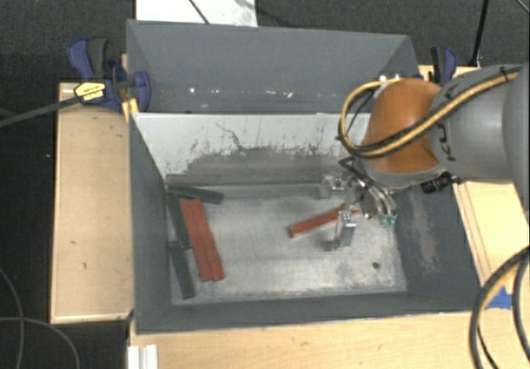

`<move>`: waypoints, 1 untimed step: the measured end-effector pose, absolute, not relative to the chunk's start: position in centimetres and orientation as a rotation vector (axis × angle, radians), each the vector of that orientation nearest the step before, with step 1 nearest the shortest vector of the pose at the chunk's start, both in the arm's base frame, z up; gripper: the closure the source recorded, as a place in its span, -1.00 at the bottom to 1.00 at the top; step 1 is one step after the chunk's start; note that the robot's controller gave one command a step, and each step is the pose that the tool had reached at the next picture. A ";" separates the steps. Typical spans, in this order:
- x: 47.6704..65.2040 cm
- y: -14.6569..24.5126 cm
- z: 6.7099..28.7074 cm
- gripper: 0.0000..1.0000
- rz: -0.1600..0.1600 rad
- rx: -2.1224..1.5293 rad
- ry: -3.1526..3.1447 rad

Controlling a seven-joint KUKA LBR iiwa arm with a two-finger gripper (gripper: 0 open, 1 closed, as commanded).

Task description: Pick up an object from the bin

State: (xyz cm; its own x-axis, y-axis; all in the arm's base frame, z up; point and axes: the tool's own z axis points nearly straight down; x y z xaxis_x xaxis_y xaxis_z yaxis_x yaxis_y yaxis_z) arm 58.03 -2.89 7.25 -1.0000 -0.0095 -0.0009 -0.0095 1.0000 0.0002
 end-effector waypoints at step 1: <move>58.0 -2.9 7.2 1.00 0.000 -0.020 3.141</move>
Offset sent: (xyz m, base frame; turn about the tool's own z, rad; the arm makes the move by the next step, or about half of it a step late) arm 0.0000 0.0000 0.0000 0.0000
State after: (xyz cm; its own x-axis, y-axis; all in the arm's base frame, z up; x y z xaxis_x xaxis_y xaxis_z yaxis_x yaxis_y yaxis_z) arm 58.03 -2.88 7.25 -0.9999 -0.0125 -0.0008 -0.0125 0.9999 0.0001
